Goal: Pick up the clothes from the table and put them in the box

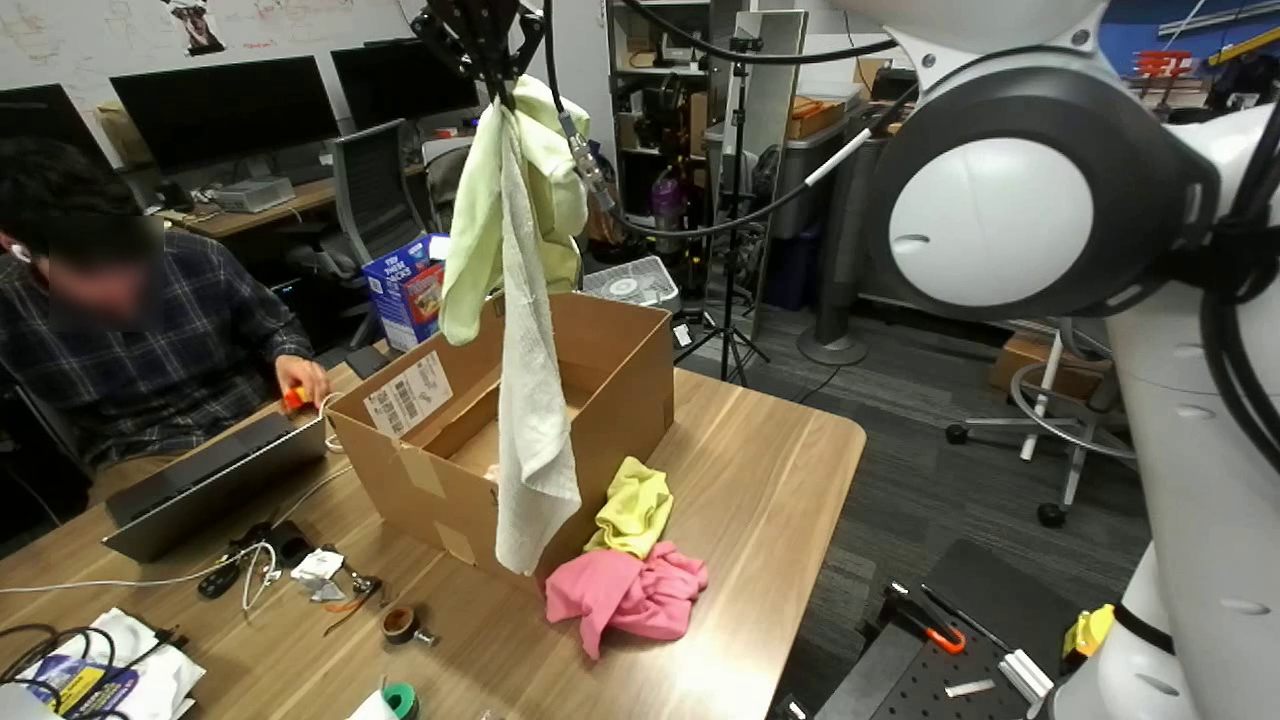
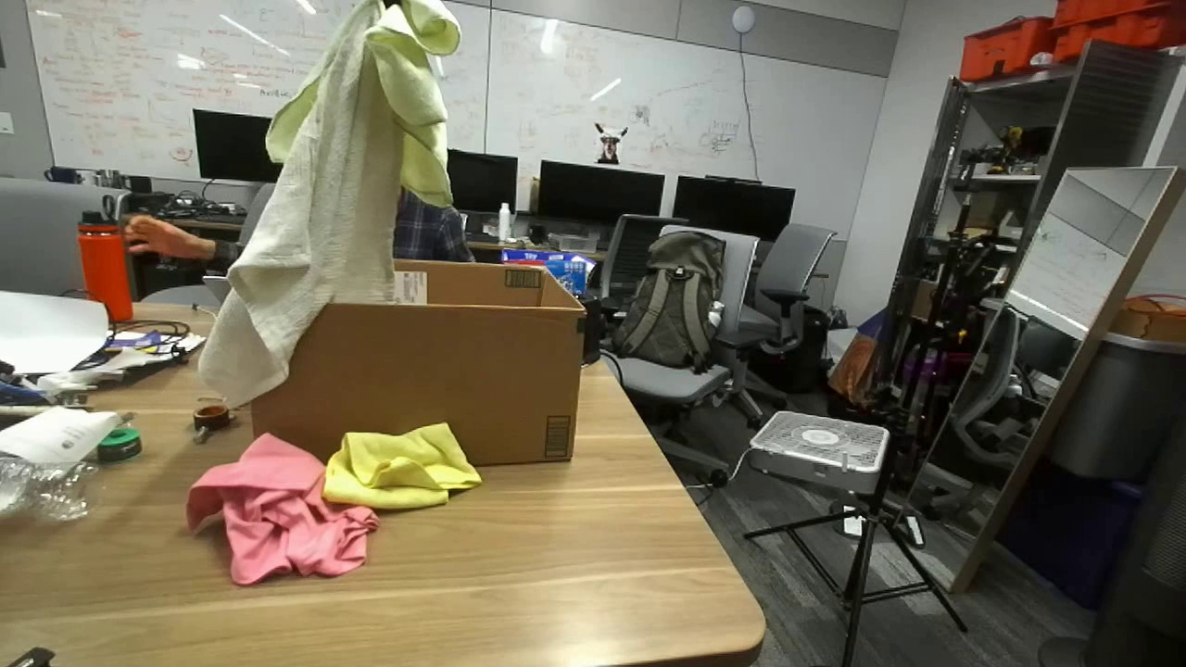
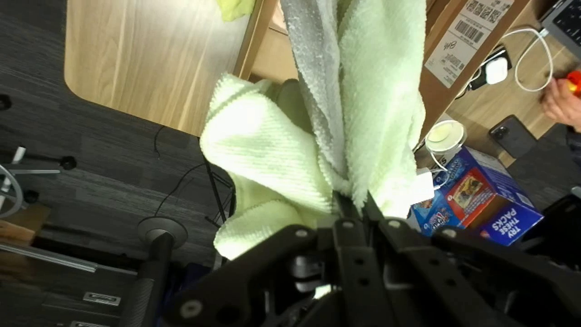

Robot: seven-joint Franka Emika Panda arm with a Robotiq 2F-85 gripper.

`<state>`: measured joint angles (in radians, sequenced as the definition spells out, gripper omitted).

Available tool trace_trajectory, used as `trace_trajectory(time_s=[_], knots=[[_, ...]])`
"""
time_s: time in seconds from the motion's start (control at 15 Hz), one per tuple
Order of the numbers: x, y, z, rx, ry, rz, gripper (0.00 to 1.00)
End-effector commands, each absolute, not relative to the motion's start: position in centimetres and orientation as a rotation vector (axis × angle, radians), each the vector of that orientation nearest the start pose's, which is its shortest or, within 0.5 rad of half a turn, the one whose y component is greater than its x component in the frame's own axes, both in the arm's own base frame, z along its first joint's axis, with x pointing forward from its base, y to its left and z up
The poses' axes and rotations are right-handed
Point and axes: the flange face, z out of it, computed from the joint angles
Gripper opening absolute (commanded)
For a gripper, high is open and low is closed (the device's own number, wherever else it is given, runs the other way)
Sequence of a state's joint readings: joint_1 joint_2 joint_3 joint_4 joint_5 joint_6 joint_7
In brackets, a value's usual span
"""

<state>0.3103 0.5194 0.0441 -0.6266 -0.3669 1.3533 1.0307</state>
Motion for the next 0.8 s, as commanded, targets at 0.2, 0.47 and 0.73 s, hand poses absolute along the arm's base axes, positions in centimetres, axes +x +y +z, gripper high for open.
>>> trace_trajectory(time_s=[0.2,0.47,0.73], knots=[[63.7,15.0,71.9,-2.895,1.36,-0.576,0.01],[63.9,15.6,71.3,-2.94,1.307,-0.584,0.01],[63.9,16.7,70.7,-3.003,1.251,-0.586,0.01]])
